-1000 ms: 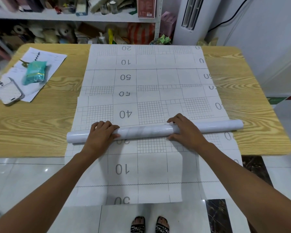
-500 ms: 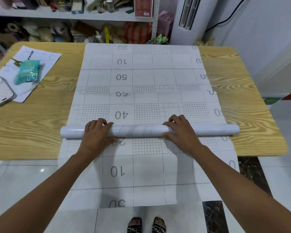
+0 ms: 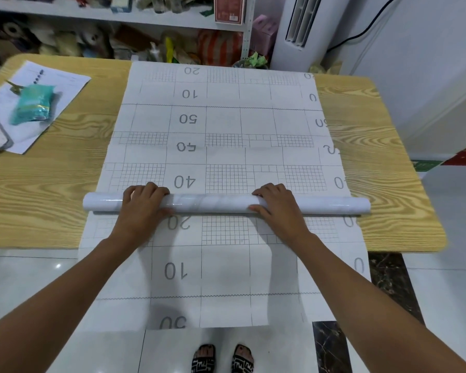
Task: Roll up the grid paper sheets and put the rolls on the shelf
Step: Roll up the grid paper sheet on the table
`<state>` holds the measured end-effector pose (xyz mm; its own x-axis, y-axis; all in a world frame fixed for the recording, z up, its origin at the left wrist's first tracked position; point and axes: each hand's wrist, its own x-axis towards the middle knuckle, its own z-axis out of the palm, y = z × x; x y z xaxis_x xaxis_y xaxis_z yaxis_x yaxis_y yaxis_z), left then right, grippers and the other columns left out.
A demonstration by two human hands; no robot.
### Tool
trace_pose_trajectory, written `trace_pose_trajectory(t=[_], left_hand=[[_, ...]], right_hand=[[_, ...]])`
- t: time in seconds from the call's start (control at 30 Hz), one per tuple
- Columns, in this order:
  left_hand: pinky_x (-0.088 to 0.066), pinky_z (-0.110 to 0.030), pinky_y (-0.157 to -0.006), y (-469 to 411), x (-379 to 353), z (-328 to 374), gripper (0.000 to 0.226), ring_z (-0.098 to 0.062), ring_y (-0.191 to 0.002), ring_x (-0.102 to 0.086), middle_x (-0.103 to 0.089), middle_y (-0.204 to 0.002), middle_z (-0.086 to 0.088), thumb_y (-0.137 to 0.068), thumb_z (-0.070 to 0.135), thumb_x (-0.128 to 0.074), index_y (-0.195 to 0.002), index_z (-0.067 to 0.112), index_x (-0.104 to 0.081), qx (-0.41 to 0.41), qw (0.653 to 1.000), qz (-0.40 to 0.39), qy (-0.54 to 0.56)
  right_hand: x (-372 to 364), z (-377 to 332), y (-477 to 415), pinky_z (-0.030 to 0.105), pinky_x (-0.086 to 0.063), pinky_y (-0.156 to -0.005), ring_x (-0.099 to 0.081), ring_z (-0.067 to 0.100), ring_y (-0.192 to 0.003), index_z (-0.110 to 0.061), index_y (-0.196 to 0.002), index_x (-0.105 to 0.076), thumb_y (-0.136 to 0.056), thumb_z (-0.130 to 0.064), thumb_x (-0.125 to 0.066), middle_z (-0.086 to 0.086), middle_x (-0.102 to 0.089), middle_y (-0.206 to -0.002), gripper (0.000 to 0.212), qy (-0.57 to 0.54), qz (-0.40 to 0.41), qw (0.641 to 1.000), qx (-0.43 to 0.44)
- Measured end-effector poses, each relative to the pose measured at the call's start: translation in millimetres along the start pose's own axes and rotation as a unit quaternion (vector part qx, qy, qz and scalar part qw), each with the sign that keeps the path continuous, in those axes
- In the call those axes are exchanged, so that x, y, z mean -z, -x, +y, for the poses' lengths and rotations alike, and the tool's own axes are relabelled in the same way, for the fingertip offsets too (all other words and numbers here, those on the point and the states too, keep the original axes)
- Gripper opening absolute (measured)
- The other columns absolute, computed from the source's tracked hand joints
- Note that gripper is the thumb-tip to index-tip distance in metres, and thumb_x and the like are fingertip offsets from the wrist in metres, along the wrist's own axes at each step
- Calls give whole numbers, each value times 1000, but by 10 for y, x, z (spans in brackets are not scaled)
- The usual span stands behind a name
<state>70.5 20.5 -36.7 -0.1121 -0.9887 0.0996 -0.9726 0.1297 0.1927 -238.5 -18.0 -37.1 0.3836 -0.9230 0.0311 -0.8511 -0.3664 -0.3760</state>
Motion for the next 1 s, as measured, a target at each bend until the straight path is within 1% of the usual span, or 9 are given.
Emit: trace_pose_trajectory(t=[0.07,0.13,0.23,0.33,0.43,0.57,0.63,0.77,1.0], left_hand=[[-28,-45,-90,20,2,-3,30,-35,-87,-54,-58,-94,-13,-77,22,-70,-103,8,-60,1,1000,1,-2],[-31,-46,-87,45,4,0,29,-37,-87,-52,-58,-96,-16,-78,22,-68,-102,6,-61,0,1000,6,-6],[-36,-48,-81,58,9,19,31,-38,-85,-49,-55,-95,-20,-75,15,-72,-101,2,-61,2,1000,6,-10],[-38,-48,-78,37,-2,18,29,-38,-83,-49,-56,-94,-19,-76,12,-71,-101,1,-61,-1,1000,-3,-14],[-39,-49,-79,9,-8,18,31,-39,-86,-50,-56,-97,-20,-76,8,-69,-105,0,-60,-1,1000,-7,-10],[-35,-49,-88,-19,21,51,39,-39,-97,-48,-56,-108,-21,-84,11,-60,-121,1,-52,21,999,-9,23],[-35,-48,-88,-26,24,56,45,-38,-99,-47,-55,-109,-19,-83,20,-63,-123,5,-51,24,999,-19,36],[-39,-46,-79,-16,29,53,54,-36,-91,-48,-57,-102,-17,-70,29,-77,-115,9,-56,29,998,-24,49],[-38,-42,-73,-24,23,49,46,-35,-86,-50,-58,-98,-17,-63,17,-82,-103,9,-61,24,998,-29,56]], right_hand=[[-7,34,36,33,-36,-84,-45,21,-99,-16,-114,-61,-83,-57,-37,-1,-57,-112,57,12,4,1000,8],[-9,54,67,34,-36,-86,-42,21,-101,-17,-119,-60,-81,-58,-47,-1,-55,-115,57,7,10,1000,7],[-13,60,79,35,-36,-88,-41,21,-101,-18,-124,-57,-79,-49,-65,-1,-53,-118,54,8,7,1000,16],[22,58,53,35,-38,-90,-43,21,-102,-18,-126,-53,-77,-39,-71,0,-51,-119,57,-11,0,1000,22],[60,62,24,32,-39,-84,-47,20,-97,-13,-117,-54,-74,-36,-75,2,-52,-114,53,-30,5,999,25],[70,85,6,26,-34,-76,-48,16,-89,-11,-108,-56,-76,-38,-73,1,-50,-108,45,-43,5,999,14],[64,100,2,25,-34,-76,-49,16,-88,-11,-109,-57,-79,-38,-71,0,-50,-109,43,-39,2,999,11],[46,129,-6,26,-37,-82,-50,17,-90,-11,-111,-58,-83,-35,-66,0,-51,-112,38,-32,-10,999,11],[88,126,-7,28,-34,-86,-43,20,-97,-12,-110,-62,-87,-42,-46,1,-53,-111,41,0,-18,1000,17]])
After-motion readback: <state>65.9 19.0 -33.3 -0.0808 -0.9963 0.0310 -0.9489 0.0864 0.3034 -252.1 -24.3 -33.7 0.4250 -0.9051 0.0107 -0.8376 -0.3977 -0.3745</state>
